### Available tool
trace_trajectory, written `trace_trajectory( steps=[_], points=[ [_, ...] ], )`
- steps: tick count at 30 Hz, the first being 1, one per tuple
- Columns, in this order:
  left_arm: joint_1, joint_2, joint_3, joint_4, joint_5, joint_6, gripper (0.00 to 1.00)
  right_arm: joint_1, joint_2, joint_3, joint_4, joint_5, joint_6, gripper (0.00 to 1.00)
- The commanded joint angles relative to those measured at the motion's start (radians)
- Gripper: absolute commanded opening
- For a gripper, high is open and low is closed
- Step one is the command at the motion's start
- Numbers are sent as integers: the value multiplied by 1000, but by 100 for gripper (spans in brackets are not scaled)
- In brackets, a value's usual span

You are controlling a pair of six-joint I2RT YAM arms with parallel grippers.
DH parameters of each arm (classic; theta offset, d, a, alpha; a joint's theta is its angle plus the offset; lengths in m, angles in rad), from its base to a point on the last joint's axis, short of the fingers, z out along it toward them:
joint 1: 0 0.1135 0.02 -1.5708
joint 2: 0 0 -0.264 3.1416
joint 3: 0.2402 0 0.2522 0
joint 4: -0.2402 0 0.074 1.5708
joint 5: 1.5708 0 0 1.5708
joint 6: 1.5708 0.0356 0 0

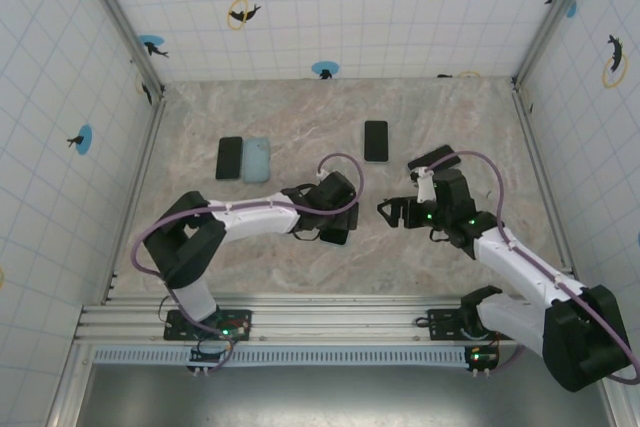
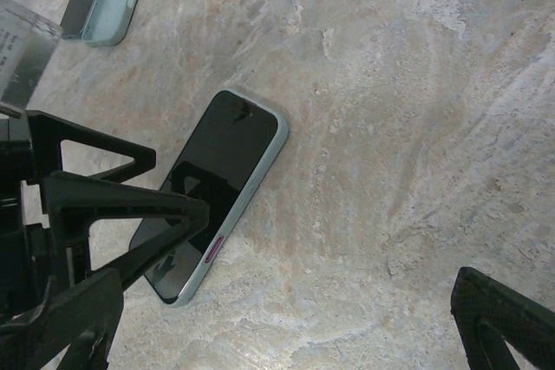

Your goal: Take the phone out of the phone case

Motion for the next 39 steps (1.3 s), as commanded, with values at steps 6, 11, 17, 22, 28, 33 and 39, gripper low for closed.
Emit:
trace_trajectory(
  steps=[6,11,17,22,28,33,39],
  points=[
    [-21,87,92,-108,-59,37,91,-11,-23,-36,19,-5,-10,99],
    [-34,129,124,-140,-61,46,90,-15,-15,-33,23,-15,-15,100],
    [-43,167,151,-201,-99,39,89,-19,1,-28,41,-23,-15,100],
    [-43,181,150,-220,-101,38,85,-21,4,-38,58,-29,-5,100],
    [-43,207,147,-249,-123,35,72,-24,-10,-45,56,-26,-2,100],
    [-44,188,147,-233,-114,27,61,-28,-18,-55,65,-26,7,100],
    [-33,116,163,-173,-131,-10,57,-30,-22,-112,165,-102,102,100]
  ],
)
